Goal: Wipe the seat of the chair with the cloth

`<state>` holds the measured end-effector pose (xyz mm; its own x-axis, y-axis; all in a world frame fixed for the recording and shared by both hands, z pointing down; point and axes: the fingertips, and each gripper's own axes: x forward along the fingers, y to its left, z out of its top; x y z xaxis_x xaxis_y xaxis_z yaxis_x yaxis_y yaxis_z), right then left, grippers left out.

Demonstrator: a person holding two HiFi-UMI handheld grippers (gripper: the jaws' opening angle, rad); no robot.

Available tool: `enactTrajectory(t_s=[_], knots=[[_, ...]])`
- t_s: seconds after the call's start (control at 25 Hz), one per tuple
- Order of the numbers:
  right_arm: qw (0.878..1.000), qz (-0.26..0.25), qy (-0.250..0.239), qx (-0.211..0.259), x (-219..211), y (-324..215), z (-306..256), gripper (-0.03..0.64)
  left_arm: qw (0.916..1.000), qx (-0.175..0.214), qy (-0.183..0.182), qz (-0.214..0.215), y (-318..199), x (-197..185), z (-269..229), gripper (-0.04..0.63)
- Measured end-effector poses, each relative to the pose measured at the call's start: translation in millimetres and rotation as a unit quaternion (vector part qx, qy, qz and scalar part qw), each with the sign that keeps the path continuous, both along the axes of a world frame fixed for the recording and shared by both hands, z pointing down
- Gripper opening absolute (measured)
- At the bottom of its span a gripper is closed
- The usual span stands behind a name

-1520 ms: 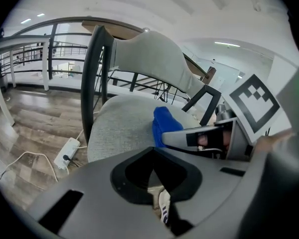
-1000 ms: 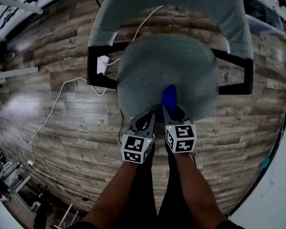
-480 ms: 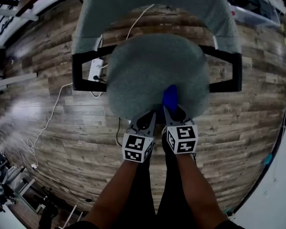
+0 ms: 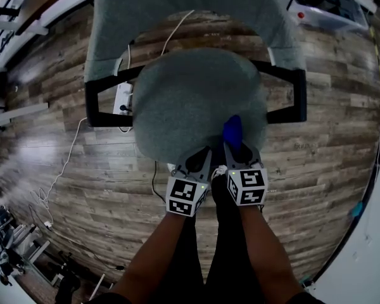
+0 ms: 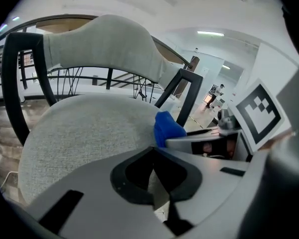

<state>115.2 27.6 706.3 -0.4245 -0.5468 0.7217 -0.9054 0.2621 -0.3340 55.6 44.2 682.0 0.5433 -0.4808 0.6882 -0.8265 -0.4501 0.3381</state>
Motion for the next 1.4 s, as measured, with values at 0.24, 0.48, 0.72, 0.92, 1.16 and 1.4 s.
enactTrajectory(t_s=[0.24,0.48,0.72,0.92,1.16,1.4], knots=[[1.0,0.023,0.004,-0.004,29,1,1,0.109,0.9999,-0.003,0.0,0.012,0,16,3,0.006],[0.999,0.048,0.011,-0.007,59,2,2,0.109,0.9997,-0.006,0.0,0.022,-1,32,0,0.006],[0.997,0.062,0.036,-0.003,79,3,4,0.109,0.9996,0.0,-0.005,0.028,-6,34,-8,0.006],[0.997,0.048,0.063,0.011,77,-4,-13,0.109,0.9996,0.019,0.013,0.014,-20,28,-38,0.006],[0.995,0.056,0.054,0.063,65,-17,-100,0.109,0.9977,0.059,0.032,0.011,-43,8,-109,0.007],[0.992,0.07,0.028,0.099,44,-28,-199,0.109,0.9945,0.098,0.032,-0.018,-63,-23,-191,0.006]])
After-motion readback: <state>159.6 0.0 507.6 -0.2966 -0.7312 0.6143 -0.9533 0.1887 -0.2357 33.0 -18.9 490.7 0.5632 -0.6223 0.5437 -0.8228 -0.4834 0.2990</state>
